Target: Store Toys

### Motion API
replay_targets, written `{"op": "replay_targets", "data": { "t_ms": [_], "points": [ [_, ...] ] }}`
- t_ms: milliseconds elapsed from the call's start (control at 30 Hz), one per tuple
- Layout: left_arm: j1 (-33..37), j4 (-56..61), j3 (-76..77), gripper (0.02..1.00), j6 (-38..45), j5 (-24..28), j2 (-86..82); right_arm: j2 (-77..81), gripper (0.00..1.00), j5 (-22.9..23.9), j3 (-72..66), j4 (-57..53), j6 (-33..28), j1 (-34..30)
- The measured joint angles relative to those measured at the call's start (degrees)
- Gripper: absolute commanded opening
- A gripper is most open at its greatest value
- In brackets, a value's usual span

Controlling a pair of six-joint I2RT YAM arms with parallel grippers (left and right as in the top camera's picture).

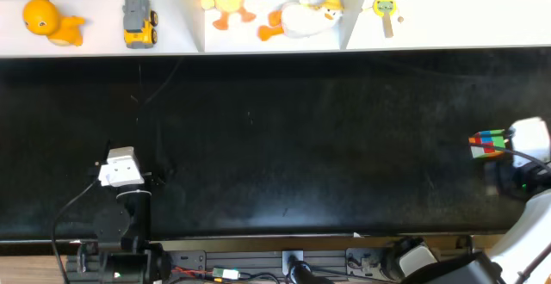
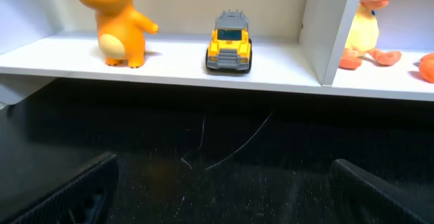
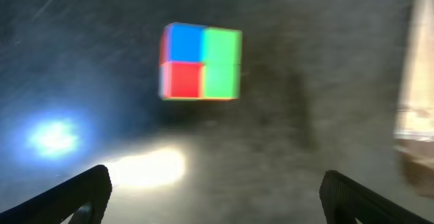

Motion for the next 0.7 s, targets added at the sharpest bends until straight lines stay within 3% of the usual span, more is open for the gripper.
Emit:
{"op": "replay_targets", "data": {
  "t_ms": [233,700],
  "points": [
    [0.0,0.0,0.0,0.998,0.0,0.0,0.0,0.1,0.996,-6.4,-6.3,6.1,1.6,-0.6],
    [0.0,0.0,0.0,0.998,0.0,0.0,0.0,0.5,0.996,-13.9,-7.1,10.5,5.9,-5.4]
  ]
}}
